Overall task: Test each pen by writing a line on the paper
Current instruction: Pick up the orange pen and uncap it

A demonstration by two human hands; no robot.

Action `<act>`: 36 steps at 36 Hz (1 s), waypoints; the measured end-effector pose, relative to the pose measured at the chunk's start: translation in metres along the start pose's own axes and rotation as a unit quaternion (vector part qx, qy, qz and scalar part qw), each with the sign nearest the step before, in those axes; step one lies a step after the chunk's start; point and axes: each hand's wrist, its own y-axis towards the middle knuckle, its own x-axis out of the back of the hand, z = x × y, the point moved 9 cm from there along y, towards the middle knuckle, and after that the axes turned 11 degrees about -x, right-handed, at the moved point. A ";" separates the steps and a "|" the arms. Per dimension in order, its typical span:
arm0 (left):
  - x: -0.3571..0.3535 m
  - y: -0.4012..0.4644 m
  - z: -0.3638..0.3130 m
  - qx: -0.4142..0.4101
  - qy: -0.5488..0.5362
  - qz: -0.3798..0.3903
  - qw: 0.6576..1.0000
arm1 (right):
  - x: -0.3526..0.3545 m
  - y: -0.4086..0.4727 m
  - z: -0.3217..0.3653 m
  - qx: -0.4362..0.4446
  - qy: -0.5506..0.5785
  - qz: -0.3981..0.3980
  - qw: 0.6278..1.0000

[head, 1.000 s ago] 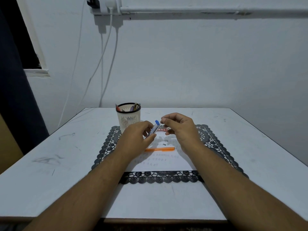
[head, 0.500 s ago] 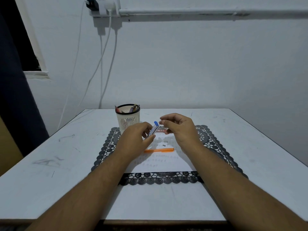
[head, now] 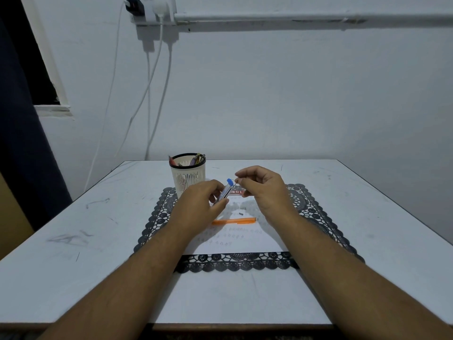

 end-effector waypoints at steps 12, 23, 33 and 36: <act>-0.001 0.001 0.000 0.007 -0.001 0.002 1.000 | 0.004 0.000 0.001 -0.001 0.015 -0.020 1.000; 0.000 0.000 -0.001 0.009 -0.005 0.000 1.000 | 0.005 -0.002 0.003 0.001 0.021 -0.023 1.000; 0.002 0.001 -0.004 0.010 0.001 -0.008 1.000 | 0.004 -0.001 0.001 -0.012 0.053 -0.017 0.998; 0.001 0.001 -0.004 0.007 0.003 -0.006 1.000 | 0.005 0.000 0.001 -0.014 0.059 -0.022 0.998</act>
